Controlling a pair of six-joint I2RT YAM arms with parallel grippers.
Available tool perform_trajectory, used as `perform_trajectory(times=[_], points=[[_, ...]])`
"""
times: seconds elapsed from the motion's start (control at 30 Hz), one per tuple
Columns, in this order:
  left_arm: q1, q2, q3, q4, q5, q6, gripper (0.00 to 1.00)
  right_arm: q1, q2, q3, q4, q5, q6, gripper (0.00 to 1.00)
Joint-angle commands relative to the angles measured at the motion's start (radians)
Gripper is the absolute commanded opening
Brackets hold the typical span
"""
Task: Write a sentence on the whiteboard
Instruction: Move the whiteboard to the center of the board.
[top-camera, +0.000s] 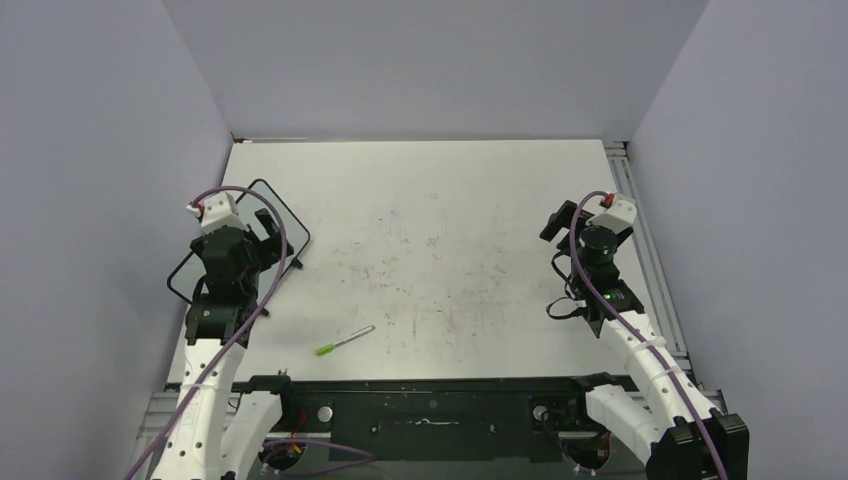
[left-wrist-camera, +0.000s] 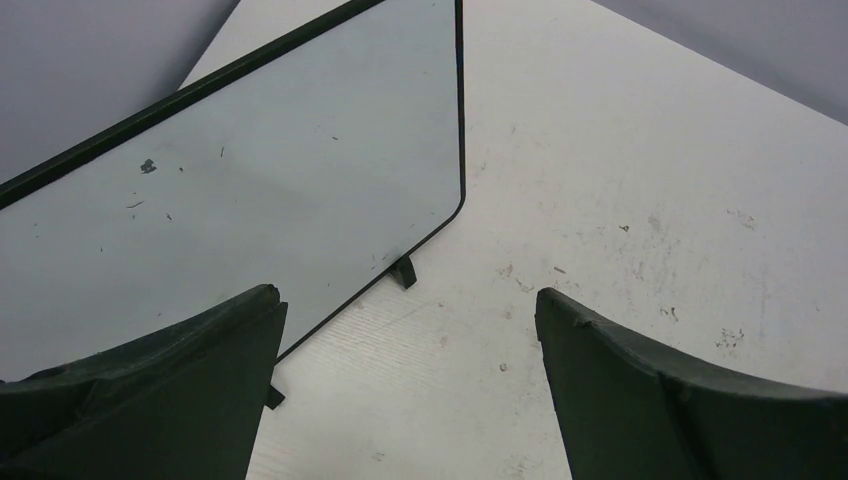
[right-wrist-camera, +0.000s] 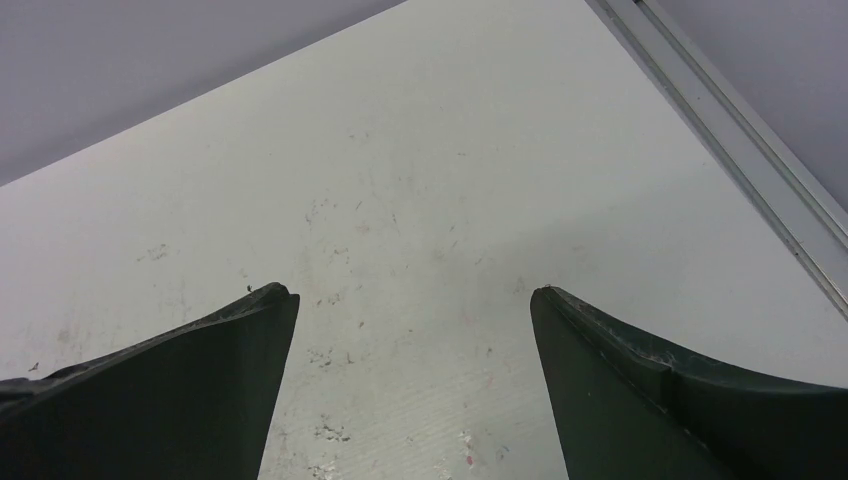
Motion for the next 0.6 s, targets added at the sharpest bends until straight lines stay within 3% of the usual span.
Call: perform_trajectory(times=[0.0,0.2,0.37,0.57], points=[[0.005,0.022,0.054,-0.014,0.000,-0.004,0.96,0.003,0.006,0.044,0.027,-0.002,0.000,0.90],[0.013,0.073,0.042,-0.031,0.038,-0.003,0.96,0.003,0.003,0.040,0.033,-0.016,-0.004,0.90],[0.019,0.211,0.067,-0.050,0.132,-0.005,0.96,0.003,-0.009,0.033,0.042,-0.035,-0.008,0.90],[0.019,0.308,0.052,0.045,0.206,-0.001,0.97,0.003,-0.020,0.025,0.049,-0.061,0.008,0.90]])
